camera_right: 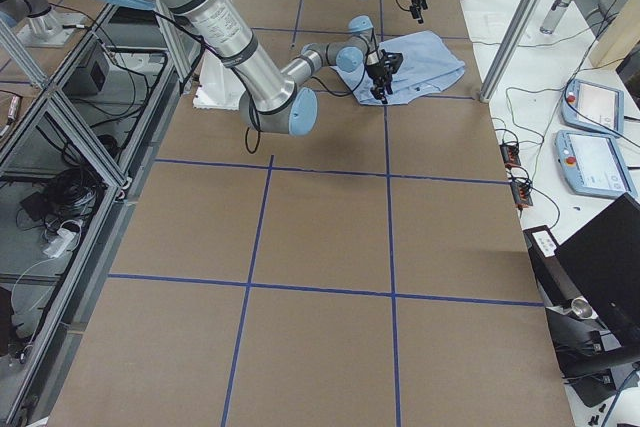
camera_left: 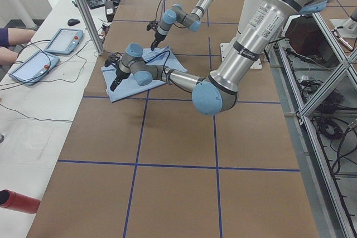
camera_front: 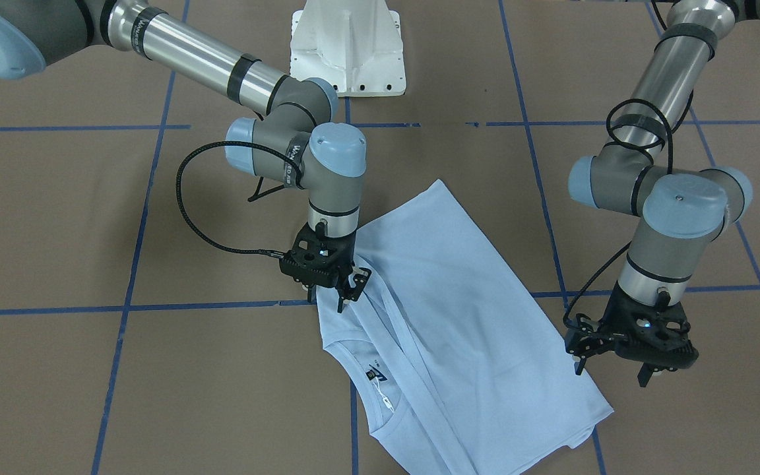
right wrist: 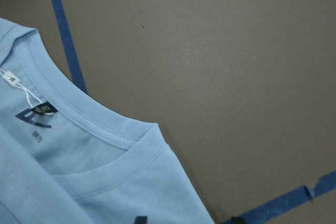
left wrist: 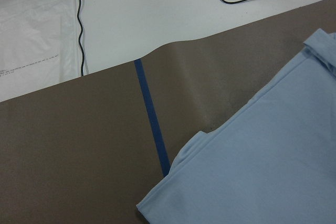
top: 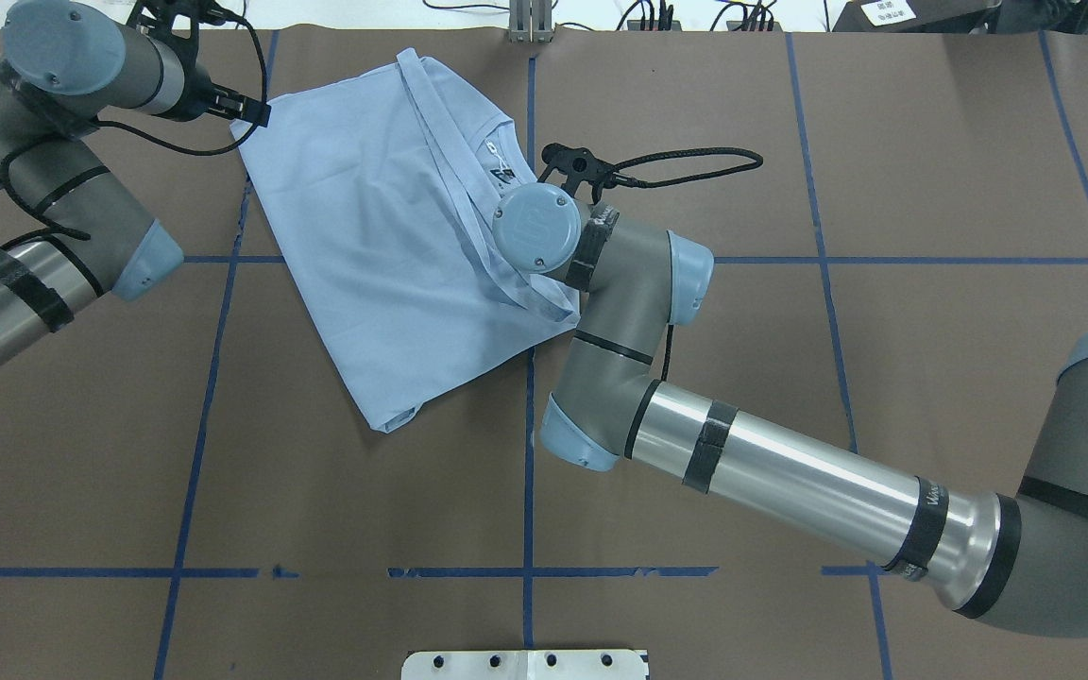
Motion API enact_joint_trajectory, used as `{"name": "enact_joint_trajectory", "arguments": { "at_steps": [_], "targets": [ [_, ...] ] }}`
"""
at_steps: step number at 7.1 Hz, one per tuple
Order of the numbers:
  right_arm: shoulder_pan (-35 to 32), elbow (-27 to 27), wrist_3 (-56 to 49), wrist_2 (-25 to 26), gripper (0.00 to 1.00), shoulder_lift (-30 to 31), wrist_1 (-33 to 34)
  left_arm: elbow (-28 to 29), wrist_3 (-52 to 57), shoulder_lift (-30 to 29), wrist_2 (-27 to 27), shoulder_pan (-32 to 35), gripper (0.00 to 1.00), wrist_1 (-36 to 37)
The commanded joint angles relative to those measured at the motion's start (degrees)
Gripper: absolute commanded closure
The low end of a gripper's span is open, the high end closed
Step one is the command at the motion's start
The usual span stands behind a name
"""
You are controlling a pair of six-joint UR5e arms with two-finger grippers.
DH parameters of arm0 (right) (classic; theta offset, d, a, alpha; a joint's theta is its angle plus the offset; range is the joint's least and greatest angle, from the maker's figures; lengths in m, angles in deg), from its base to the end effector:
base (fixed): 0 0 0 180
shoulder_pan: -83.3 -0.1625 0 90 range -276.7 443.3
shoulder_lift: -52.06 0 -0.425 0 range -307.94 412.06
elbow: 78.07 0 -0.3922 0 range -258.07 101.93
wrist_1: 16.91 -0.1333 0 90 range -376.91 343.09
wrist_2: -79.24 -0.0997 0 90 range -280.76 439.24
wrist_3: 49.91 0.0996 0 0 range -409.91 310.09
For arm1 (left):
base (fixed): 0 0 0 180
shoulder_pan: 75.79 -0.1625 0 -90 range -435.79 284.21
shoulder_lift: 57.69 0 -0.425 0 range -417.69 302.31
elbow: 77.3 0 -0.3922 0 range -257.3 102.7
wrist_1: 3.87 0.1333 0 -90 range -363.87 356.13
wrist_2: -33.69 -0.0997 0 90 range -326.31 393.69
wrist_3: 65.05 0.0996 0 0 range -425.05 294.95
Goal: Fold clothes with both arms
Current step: 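Drag the shirt toward the robot with the right gripper to square it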
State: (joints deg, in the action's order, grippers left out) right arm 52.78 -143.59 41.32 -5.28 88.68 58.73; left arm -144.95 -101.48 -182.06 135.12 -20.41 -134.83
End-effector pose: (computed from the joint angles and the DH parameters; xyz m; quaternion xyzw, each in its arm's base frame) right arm -0.6382 -0.5420 0.2303 0.1361 -0.3450 0.2709 0.8883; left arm 0.3392 -0.6912 0.4108 0.3094 0.3304 0.0303 0.8912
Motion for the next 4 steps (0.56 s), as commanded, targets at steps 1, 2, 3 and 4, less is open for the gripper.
{"name": "enact_joint_trajectory", "arguments": {
  "at_steps": [1,2,3,4],
  "targets": [
    [0.28,0.04,-0.09,0.15,0.39,0.21,0.12,-0.03,0.05,0.01,0.00,0.00,0.00,0.00],
    [0.45,0.04,-0.17,0.67,0.39,0.47,0.12,-0.03,0.05,0.01,0.00,0.00,0.00,0.00],
    [0.54,0.13,-0.17,0.94,0.41,0.48,0.03,-0.03,0.05,0.01,0.00,0.00,0.00,0.00],
    [0.54,0.04,-0.17,0.94,0.48,0.39,0.03,0.05,0.05,0.01,0.00,0.00,0.00,-0.09]
  ]
}}
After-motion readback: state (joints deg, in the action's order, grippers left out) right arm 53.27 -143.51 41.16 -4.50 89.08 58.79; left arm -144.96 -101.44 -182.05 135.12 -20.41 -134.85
